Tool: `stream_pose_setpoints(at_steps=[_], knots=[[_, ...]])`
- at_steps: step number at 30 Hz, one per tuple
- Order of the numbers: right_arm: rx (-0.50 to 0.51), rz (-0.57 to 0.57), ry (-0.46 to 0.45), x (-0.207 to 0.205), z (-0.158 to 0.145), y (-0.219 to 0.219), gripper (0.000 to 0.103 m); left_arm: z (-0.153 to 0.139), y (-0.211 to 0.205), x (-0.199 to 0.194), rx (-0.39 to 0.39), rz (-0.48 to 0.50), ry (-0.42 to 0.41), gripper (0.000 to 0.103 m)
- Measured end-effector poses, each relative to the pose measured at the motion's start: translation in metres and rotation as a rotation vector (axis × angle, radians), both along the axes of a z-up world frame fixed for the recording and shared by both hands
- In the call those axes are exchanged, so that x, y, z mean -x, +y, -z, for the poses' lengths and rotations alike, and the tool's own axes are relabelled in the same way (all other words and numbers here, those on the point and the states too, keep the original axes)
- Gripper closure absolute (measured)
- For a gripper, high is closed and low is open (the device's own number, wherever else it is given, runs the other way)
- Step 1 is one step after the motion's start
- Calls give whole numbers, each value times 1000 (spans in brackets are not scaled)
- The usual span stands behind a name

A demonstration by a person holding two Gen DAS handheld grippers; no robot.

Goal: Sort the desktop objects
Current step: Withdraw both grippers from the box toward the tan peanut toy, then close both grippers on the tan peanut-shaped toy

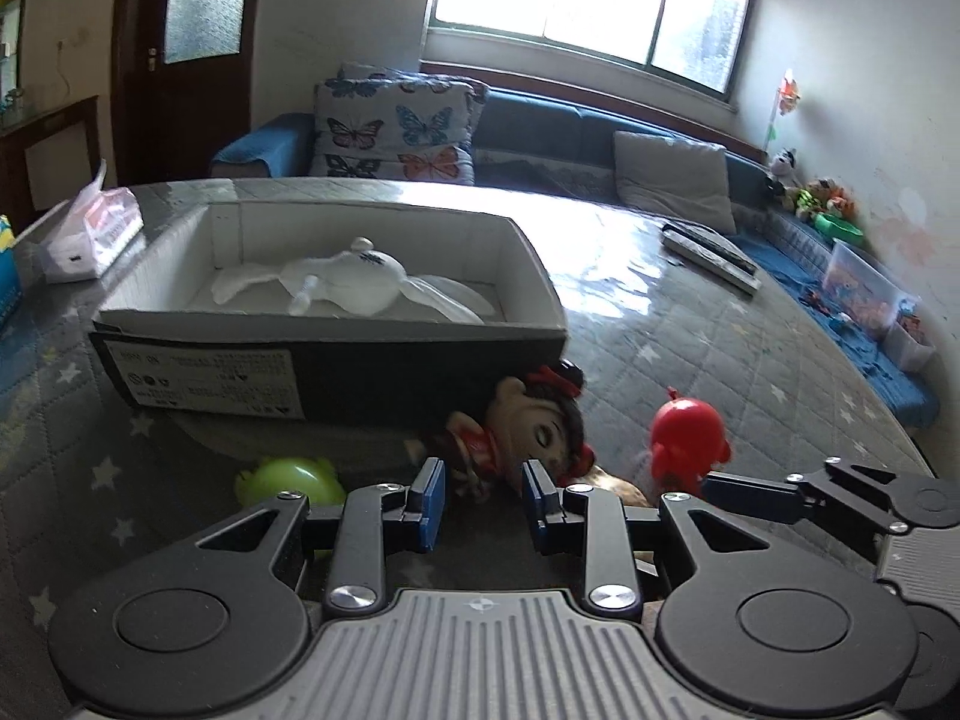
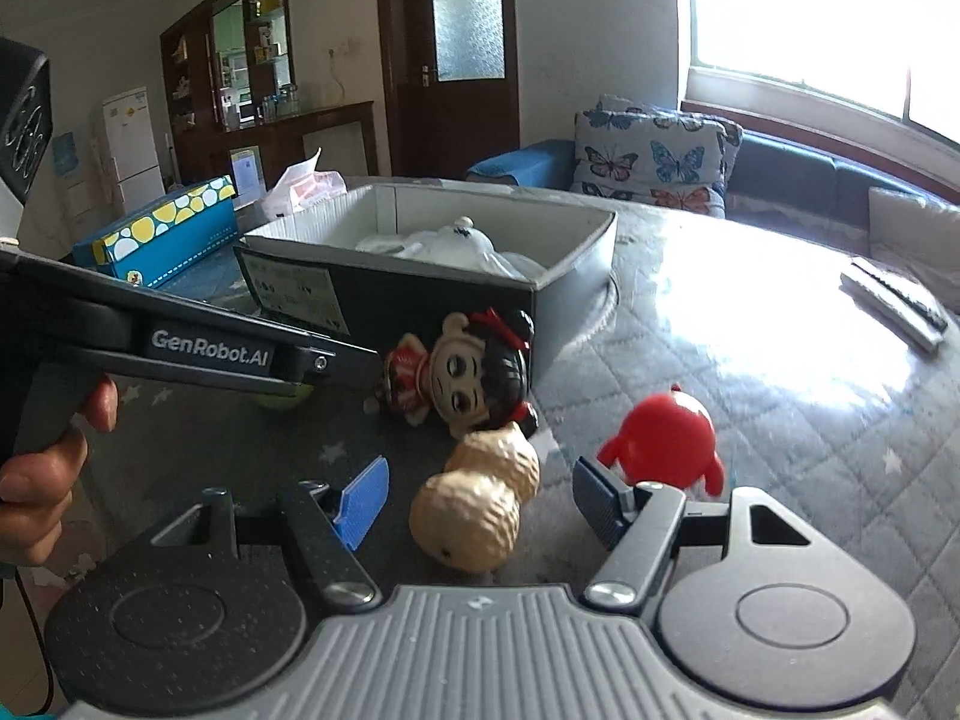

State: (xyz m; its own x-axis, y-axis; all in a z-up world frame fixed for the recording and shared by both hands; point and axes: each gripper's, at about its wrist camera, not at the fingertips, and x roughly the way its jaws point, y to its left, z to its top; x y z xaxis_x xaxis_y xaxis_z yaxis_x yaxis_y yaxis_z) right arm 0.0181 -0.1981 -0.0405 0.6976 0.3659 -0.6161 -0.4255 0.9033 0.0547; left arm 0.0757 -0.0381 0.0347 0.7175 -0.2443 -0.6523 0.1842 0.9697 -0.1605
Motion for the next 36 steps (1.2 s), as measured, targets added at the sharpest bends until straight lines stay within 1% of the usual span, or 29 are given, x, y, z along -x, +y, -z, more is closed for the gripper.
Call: stream_pose_setpoints(at_steps=[6, 13, 14, 16, 22, 28, 30, 36], knots=[[-16, 16, 28, 1, 8, -5, 34, 5, -6, 0, 33, 37, 39, 72], [-23, 8, 46, 1, 14, -5, 35, 8, -14, -1, 48, 75, 59, 72], [-23, 7, 47, 1, 15, -4, 35, 8, -15, -2, 50, 79, 63, 72], [-26, 6, 50, 0, 15, -4, 40, 9, -17, -3, 53, 88, 68, 72], [-34, 5, 60, -2, 18, -3, 41, 11, -24, -9, 78, 129, 89, 72], [-43, 1, 69, -5, 20, -2, 43, 15, -30, -20, 93, 149, 132, 72], [-45, 0, 72, -6, 21, -2, 46, 16, -30, -23, 101, 154, 145, 72], [-58, 1, 83, -9, 24, -2, 49, 19, -31, -31, 123, 173, 176, 72]])
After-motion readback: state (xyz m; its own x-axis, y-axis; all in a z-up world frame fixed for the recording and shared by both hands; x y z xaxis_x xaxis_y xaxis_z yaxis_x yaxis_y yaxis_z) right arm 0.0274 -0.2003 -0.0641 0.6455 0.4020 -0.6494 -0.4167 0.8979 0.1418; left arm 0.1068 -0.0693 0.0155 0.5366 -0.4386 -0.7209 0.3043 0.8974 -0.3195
